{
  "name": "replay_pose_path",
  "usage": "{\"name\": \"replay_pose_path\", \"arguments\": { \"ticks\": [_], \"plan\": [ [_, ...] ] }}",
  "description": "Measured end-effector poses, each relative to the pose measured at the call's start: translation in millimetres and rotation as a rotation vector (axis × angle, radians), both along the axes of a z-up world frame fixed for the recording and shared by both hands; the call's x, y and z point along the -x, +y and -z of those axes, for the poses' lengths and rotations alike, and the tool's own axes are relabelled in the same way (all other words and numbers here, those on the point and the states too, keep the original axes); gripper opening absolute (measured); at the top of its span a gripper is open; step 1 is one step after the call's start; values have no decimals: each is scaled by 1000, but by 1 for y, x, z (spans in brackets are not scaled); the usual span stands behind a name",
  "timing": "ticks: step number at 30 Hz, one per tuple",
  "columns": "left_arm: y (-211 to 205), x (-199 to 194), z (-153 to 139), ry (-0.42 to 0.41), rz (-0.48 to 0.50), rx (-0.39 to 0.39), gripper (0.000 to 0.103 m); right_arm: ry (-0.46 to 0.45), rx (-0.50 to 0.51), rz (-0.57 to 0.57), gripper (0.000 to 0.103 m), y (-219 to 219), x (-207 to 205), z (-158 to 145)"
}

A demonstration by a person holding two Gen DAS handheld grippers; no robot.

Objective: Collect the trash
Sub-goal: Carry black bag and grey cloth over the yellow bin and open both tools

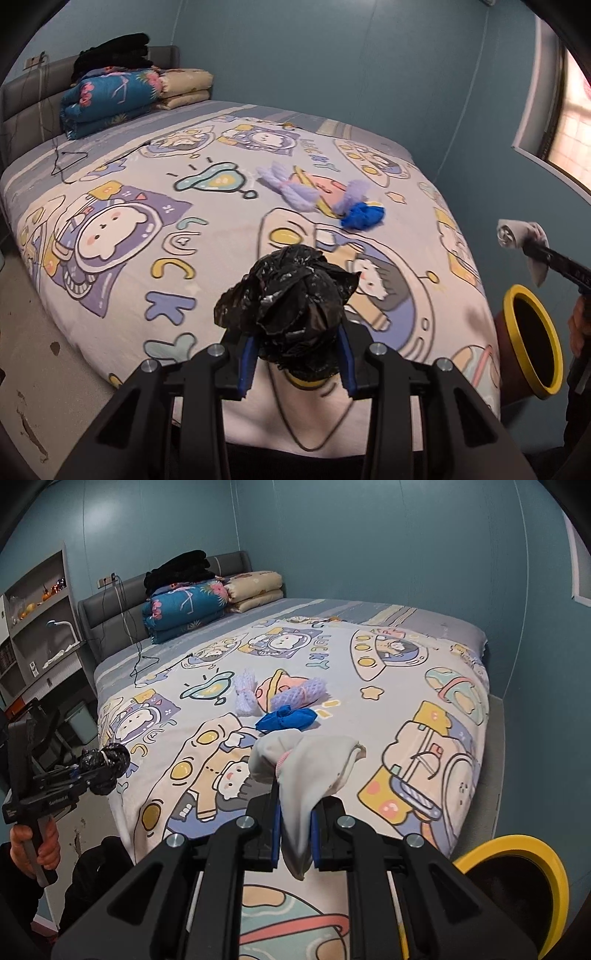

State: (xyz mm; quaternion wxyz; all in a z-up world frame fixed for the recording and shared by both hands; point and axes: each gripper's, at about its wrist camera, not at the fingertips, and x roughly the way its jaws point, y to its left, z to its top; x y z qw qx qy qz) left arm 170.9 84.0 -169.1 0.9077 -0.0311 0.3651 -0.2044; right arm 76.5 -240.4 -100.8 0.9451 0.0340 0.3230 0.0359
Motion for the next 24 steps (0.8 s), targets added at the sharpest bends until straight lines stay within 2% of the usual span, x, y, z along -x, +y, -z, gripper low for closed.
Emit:
{"name": "replay_pose_path", "arguments": {
  "ticks": [8,24],
  "plan": [
    [-42,14,-4,-4,110,-14,34,-32,1,51,11,-23,21,-6],
    [-162,36,-33,-63,341,-53,34,-101,-4,193,11,-84,66,-17]
  ]
}}
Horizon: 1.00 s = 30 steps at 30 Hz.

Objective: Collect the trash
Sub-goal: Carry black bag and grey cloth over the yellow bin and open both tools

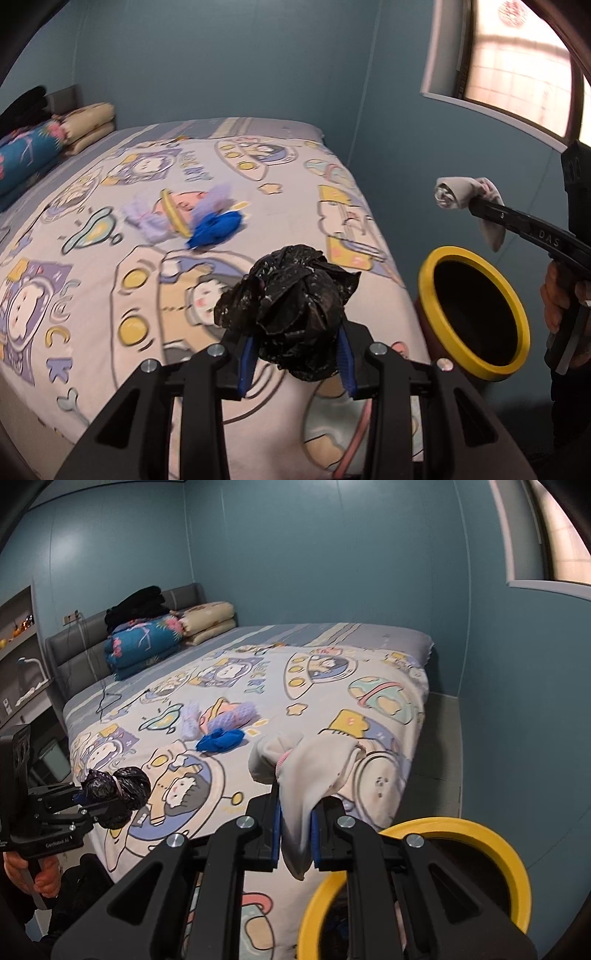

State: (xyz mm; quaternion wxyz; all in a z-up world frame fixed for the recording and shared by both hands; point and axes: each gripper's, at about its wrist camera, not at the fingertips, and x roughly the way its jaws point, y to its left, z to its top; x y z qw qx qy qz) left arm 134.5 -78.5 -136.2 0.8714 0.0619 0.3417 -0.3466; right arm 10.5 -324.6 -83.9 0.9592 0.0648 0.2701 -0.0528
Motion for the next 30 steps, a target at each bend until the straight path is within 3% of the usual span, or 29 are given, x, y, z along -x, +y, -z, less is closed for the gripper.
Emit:
{"name": "replay_pose_path", "arguments": {
  "ticks": [21,30],
  "plan": [
    [-130,33,-42,-44,227,-35,34,-81,39,165,11,-53,60,-14],
    [-170,46,-49,-24,287,-8,34,-96,83,236,11,-67,85,-19]
  ]
}}
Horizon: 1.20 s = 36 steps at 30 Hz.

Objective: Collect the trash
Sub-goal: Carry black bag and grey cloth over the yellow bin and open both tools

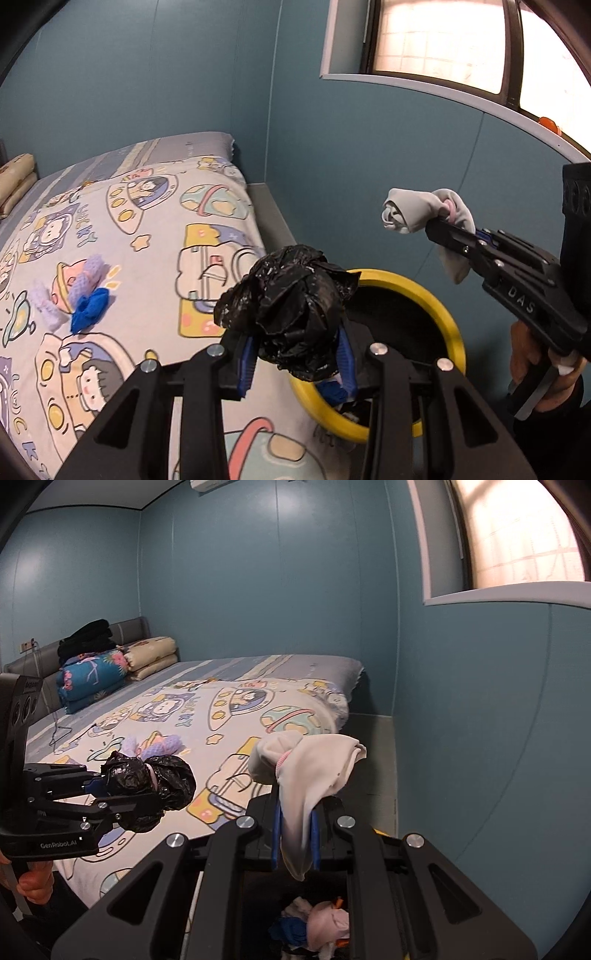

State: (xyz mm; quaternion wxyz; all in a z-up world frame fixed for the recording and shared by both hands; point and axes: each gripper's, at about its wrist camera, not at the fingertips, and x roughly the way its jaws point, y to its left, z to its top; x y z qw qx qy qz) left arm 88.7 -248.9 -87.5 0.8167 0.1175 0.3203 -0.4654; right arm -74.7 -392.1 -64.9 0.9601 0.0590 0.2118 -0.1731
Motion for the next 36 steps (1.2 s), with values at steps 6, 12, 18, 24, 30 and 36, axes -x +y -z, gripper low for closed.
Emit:
{"name": "replay_pose_path", "arguments": {
  "ticks": [6,12,18,24,30,36],
  "plan": [
    [-12,3,1,17,12,11,34,8,-27,24,11,-13,10,10],
    [-22,3,10,41,21,2,34,28,-55,35,11,-23,12,20],
    [-32,9,17,55,40,-11,34,55,-76,42,12,-28,10,28],
    [-37,12,27,75,55,-31,35,89,-113,54,12,-35,7,36],
    [-41,12,35,99,66,-41,35,102,-134,60,12,-40,8,40],
    [-40,14,36,101,70,-33,44,101,-149,66,13,-43,8,40]
  ]
}}
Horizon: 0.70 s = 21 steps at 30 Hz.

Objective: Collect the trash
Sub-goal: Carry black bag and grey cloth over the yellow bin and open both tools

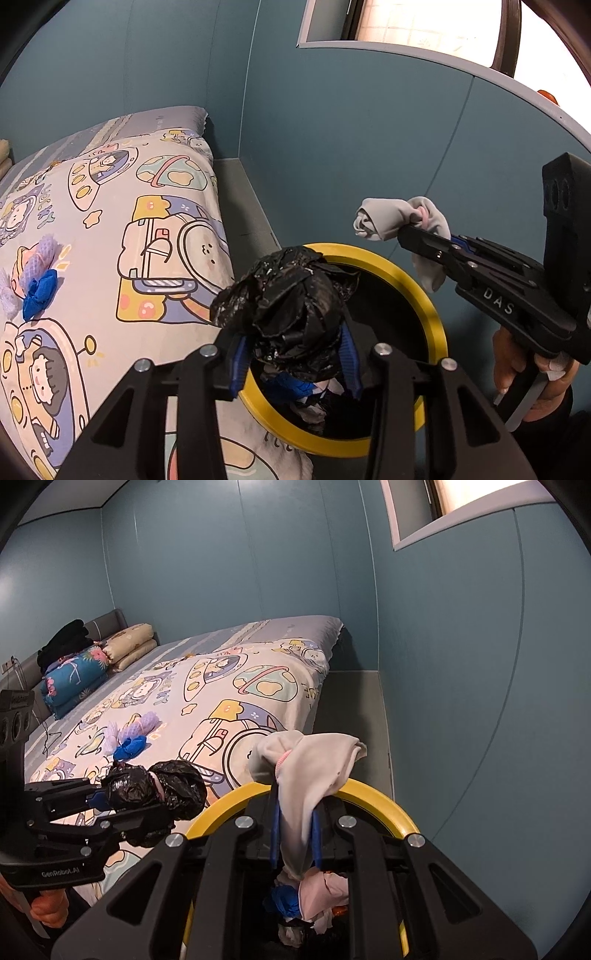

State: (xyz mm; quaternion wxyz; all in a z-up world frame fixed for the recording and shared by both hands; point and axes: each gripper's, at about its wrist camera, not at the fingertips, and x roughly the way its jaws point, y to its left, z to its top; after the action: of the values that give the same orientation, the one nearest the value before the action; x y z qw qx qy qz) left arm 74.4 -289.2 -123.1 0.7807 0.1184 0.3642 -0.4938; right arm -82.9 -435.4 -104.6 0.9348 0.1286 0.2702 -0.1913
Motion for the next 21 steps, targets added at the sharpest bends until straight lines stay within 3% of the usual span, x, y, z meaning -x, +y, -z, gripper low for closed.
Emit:
{"name": "replay_pose_path", "arguments": {
  "ticks": [2,4,5,12,21],
  "plan": [
    [1,-2,0,4,-5,5,56,0,-5,3,16,-2,-1,0],
    [3,-3,0,6,-16,13,65,-3,-11,13,34,-4,-1,-1],
    [5,-4,-1,5,-18,19,67,-10,-17,18,37,-6,0,-1],
    [19,-12,-12,-22,-73,48,78,-35,-35,55,38,-14,8,-3],
    [51,-46,-20,-34,-190,68,80,-55,-29,28,44,-5,2,-8]
  ]
}}
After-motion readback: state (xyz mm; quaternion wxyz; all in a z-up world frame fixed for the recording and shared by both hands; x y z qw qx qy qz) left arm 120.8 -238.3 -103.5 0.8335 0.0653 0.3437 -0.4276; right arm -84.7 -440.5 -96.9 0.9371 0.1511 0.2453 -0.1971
